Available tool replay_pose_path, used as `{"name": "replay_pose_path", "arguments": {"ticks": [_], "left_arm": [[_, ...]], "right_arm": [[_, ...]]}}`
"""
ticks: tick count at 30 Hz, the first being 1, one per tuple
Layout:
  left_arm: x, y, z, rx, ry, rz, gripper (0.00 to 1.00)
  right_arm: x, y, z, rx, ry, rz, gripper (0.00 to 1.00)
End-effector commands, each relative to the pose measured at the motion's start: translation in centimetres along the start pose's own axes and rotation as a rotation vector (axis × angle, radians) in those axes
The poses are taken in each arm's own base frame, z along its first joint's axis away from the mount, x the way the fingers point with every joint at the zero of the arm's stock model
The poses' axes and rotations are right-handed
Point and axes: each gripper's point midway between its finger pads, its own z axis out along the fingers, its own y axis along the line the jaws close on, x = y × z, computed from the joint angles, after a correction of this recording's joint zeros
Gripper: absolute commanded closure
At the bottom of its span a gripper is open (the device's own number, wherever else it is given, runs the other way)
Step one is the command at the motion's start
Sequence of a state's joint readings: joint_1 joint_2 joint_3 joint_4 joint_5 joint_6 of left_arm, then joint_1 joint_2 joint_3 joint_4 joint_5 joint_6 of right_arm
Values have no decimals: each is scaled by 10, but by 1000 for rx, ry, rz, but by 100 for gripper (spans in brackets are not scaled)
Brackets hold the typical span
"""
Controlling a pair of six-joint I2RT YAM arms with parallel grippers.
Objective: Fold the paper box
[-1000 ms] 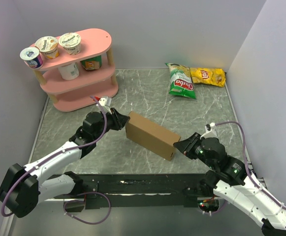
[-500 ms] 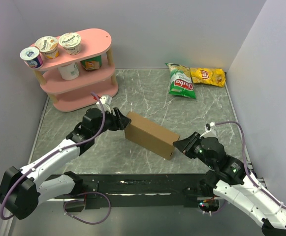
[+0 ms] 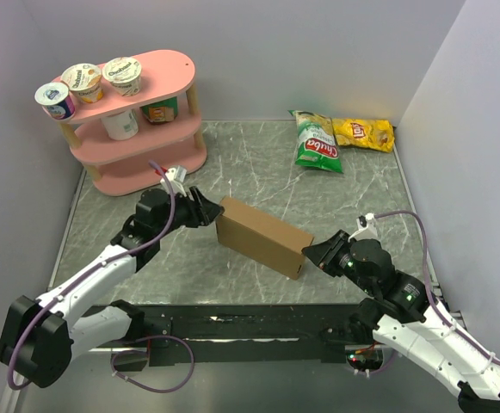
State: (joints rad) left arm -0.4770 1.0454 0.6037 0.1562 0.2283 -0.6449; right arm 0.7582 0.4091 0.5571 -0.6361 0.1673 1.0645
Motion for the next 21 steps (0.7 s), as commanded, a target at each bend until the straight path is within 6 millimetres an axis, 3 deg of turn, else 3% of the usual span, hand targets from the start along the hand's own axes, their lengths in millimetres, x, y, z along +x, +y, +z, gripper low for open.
{"name": "replay_pose_path", "arguments": {"ticks": [1,10,15,21], "left_arm": [[-6,-3,-1,35,-10,-24,41],[3,4,4,78,20,-109,46],[16,13,6,63,50,-123,67],[28,25,2,82,59,-182,78]], "right_arm": [[40,-85,-2,307,163,-135,100],[40,-84,-1,305,170,-150,100],[40,-86,-3,312,168,-153,100],[40,-86,-3,313,171,-159,100]]}}
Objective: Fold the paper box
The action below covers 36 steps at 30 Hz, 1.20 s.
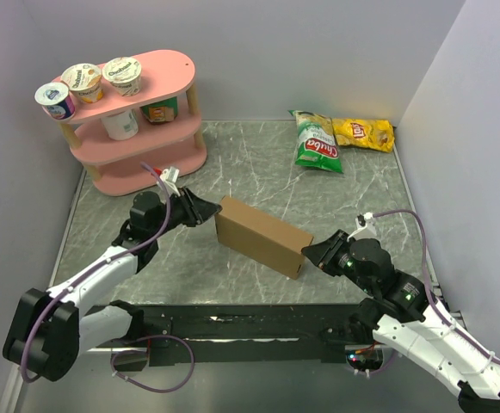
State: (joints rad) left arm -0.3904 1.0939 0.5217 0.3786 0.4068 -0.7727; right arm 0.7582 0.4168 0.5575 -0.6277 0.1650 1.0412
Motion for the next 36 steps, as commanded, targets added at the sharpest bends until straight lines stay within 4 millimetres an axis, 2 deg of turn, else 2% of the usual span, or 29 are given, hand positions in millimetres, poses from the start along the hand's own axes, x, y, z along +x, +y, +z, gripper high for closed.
{"name": "replay_pose_path", "arguments": {"ticks": [1,5,8,14,23,28,33,36], "left_arm": [[27,29,-4,-43,67,-73,79],[36,32,-4,-22,96,-107,83],[46,45,-8,-60,117,-133,87],[66,65,-19,-118,164,-215,88],[103,82,-34,-160,237,-286,89],[110,88,-40,-186,238,-271,88],[115,94,-52,-215,219,-232,85],[120,99,-59,-241,218,-215,82]], "right_arm": [[41,-86,-5,317,172,-140,100],[38,-86,-7,328,168,-147,100],[38,-87,-8,331,169,-150,100],[38,-87,-9,335,172,-150,100],[41,-87,-8,330,177,-146,100],[42,-86,-6,314,184,-154,100],[43,-75,-4,241,185,-170,100],[50,-76,-3,223,209,-174,93]]}}
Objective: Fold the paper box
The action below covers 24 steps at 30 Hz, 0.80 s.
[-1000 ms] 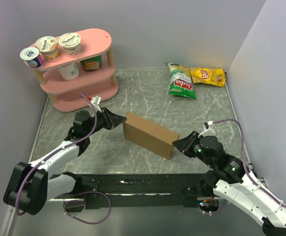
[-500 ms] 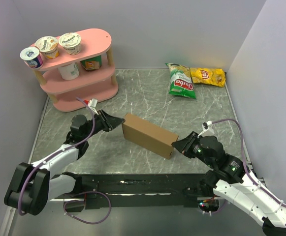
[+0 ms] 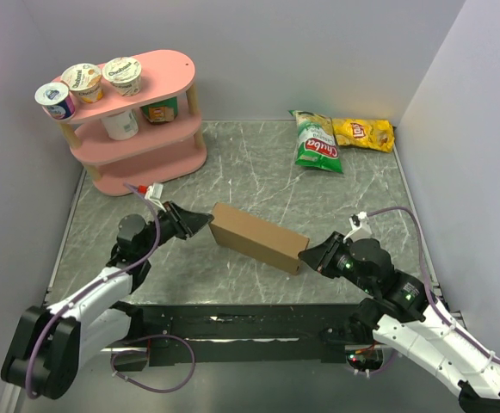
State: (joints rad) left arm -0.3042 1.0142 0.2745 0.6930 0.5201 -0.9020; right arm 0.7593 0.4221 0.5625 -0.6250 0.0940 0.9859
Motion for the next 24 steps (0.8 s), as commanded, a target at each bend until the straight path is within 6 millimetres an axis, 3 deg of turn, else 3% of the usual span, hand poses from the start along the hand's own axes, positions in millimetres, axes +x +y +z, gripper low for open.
{"name": "replay_pose_path", "arguments": {"ticks": [1,7,11,13,19,24], "left_arm": [[96,93,-49,-377,270,-144,82],[111,104,-62,-415,288,-168,79],[111,105,-62,-428,284,-172,75],[112,107,-63,-438,286,-179,73],[121,111,-66,-455,315,-207,71],[127,114,-76,-516,317,-220,65]], "right_arm": [[45,-79,0,255,158,-107,91],[46,-76,0,217,147,-99,73],[48,-80,-1,224,147,-94,48],[48,-79,1,212,143,-87,43],[52,-76,3,174,152,-81,35],[53,-72,2,161,168,-115,36]]}}
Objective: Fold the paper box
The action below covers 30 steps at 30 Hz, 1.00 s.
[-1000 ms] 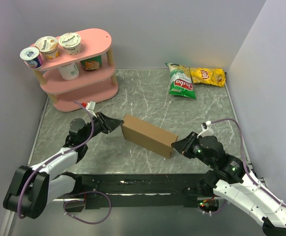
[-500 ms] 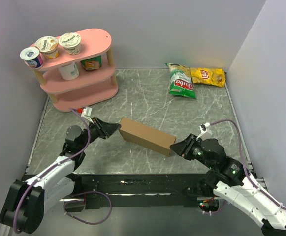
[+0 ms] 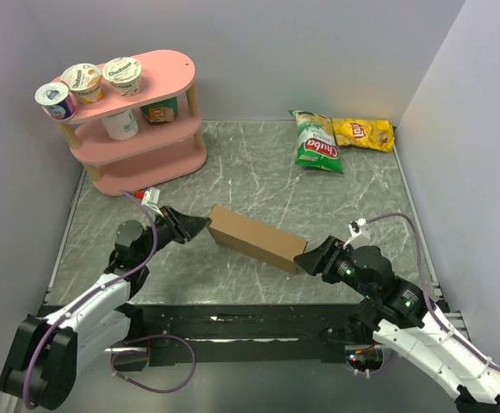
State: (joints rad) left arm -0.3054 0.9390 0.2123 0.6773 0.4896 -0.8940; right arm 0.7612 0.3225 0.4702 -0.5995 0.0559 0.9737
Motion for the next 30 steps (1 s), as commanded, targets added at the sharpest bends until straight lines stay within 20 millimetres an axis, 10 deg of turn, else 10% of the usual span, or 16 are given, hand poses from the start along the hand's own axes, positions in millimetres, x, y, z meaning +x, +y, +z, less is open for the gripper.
{"name": "replay_pose_path", "arguments": {"ticks": [1,11,25,30], "left_arm": [[115,108,-65,-500,318,-208,64],[115,106,-77,-534,284,-245,43],[103,88,-54,-450,266,-235,31],[106,75,-28,-390,275,-216,33]], "right_arm": [[39,-59,-2,200,161,-105,35],[41,-17,-25,-29,215,-236,19],[43,-11,5,-60,200,-259,17],[31,-43,5,181,178,-247,13]]}}
